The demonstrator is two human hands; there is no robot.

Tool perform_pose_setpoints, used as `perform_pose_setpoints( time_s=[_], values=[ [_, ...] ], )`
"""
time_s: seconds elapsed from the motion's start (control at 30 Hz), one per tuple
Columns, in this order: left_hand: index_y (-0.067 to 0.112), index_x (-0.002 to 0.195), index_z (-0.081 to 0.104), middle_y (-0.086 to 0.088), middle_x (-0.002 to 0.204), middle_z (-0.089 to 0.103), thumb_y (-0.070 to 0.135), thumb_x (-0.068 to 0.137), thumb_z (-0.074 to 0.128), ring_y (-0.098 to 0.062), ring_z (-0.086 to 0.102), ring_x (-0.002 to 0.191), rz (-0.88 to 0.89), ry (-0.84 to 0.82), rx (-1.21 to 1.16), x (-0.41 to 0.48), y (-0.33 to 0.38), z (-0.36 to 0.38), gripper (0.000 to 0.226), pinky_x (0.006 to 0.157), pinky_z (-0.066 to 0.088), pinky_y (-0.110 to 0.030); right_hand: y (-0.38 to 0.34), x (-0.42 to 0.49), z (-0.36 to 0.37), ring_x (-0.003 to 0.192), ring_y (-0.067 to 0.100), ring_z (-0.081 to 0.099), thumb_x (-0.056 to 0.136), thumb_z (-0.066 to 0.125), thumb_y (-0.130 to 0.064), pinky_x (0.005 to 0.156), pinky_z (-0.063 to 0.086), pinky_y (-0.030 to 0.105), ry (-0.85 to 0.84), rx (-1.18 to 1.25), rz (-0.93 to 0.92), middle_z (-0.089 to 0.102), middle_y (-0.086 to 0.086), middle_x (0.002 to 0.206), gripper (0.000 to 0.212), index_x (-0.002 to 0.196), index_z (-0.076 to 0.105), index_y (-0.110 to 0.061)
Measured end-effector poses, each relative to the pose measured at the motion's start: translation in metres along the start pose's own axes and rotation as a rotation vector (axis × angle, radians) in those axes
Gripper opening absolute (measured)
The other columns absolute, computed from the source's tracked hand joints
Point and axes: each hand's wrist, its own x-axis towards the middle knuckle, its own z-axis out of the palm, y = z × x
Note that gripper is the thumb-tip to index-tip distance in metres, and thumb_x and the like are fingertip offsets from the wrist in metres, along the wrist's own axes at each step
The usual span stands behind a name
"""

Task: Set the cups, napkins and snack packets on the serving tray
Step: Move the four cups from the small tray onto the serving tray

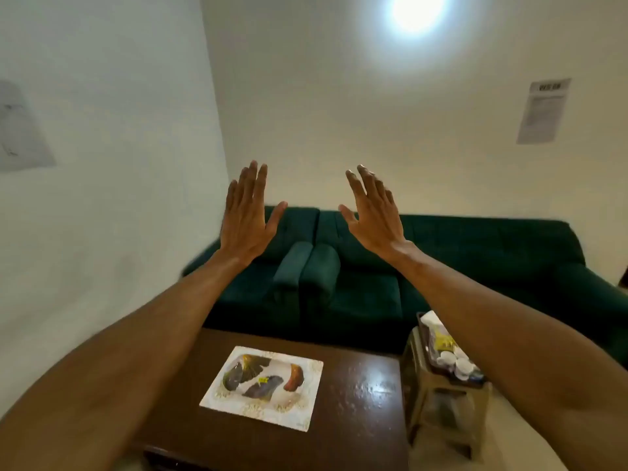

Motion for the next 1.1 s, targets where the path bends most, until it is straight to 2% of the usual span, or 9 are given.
perform_pose_setpoints(
  time_s=[0.17,0.47,0.8,1.1],
  values=[
    [0.014,0.160,0.011,-0.009,0.168,0.012,0.055,0.103,0.039,-0.024,0.010,0.155,-0.050,-0.093,-0.035,-0.047,-0.003,0.042,0.075,0.126,0.013,-0.046,0.001,-0.051,0.041,0.143,0.031,0.035,0.098,0.055,-0.040,0.115,0.036,0.045,-0.077,0.016,0.088,0.030,0.013,0.159,0.066,0.153,0.030,-0.015],
    [0.015,0.160,0.012,-0.007,0.167,0.016,0.053,0.102,0.042,-0.022,0.014,0.155,-0.143,-0.253,-0.085,-0.124,0.021,0.141,0.075,0.126,0.014,-0.043,0.043,-0.152,0.118,0.144,0.029,0.033,0.100,0.051,-0.040,0.114,0.038,0.045,-0.219,0.159,0.183,0.031,0.012,0.159,0.064,0.154,0.030,-0.015],
    [0.015,0.159,0.015,-0.007,0.166,0.019,0.052,0.102,0.040,-0.021,0.018,0.154,-0.277,-0.384,-0.141,-0.171,0.068,0.241,0.072,0.126,0.016,-0.041,0.122,-0.230,0.187,0.145,0.027,0.033,0.100,0.052,-0.040,0.116,0.036,0.043,-0.390,0.268,0.315,0.030,0.012,0.160,0.063,0.154,0.031,-0.015],
    [0.015,0.158,0.019,-0.008,0.165,0.022,0.053,0.101,0.038,-0.021,0.021,0.153,-0.305,-0.590,-0.303,-0.199,0.122,0.363,0.071,0.124,0.020,-0.044,0.220,-0.288,0.221,0.146,0.027,0.033,0.099,0.053,-0.038,0.118,0.033,0.043,-0.498,0.203,0.533,0.030,0.013,0.161,0.065,0.156,0.030,-0.016]
  ],
)
